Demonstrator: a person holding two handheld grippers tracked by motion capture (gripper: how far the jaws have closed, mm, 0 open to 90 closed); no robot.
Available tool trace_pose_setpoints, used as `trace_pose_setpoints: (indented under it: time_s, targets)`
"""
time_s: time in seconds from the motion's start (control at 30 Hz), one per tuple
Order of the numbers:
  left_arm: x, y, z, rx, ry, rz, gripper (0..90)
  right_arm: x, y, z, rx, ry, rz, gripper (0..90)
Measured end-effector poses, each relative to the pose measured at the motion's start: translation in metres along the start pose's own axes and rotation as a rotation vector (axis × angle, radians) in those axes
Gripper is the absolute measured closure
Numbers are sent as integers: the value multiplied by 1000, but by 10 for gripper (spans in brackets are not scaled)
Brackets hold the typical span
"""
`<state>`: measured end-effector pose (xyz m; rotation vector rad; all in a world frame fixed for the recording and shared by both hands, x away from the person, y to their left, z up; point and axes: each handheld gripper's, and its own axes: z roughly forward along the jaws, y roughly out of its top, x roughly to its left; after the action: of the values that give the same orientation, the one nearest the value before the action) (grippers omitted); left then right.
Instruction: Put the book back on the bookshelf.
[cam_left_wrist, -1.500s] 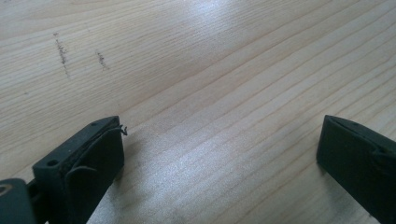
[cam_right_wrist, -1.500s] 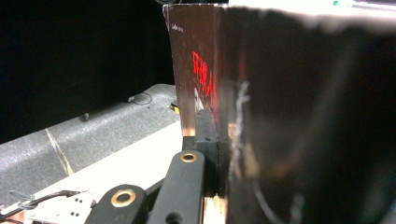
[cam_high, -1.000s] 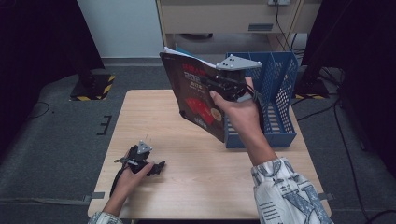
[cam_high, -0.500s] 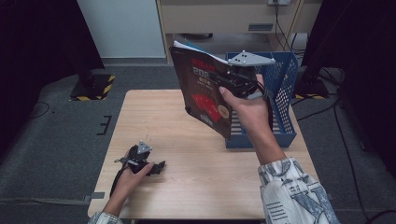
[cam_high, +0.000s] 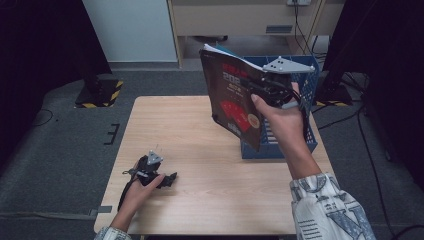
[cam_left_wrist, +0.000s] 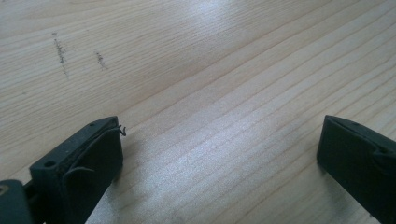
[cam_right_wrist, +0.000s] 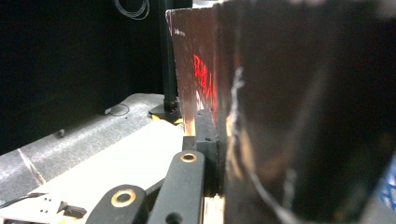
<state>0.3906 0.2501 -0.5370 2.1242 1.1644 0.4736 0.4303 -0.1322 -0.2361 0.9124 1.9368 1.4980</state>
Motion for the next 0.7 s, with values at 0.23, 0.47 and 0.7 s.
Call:
trace_pose_setpoints:
  time_s: [0.23,0.47,0.7]
  targets:
    - [0,0,0,1,0,1,0,-9,-5,-12,4,-20,-1,872]
    - [0,0,0,1,0,1,0,-14,-10,-19,18,-33,-11,872]
    - [0,0,0,1,0,1,0,-24,-14,-28,25,-62,-7,871]
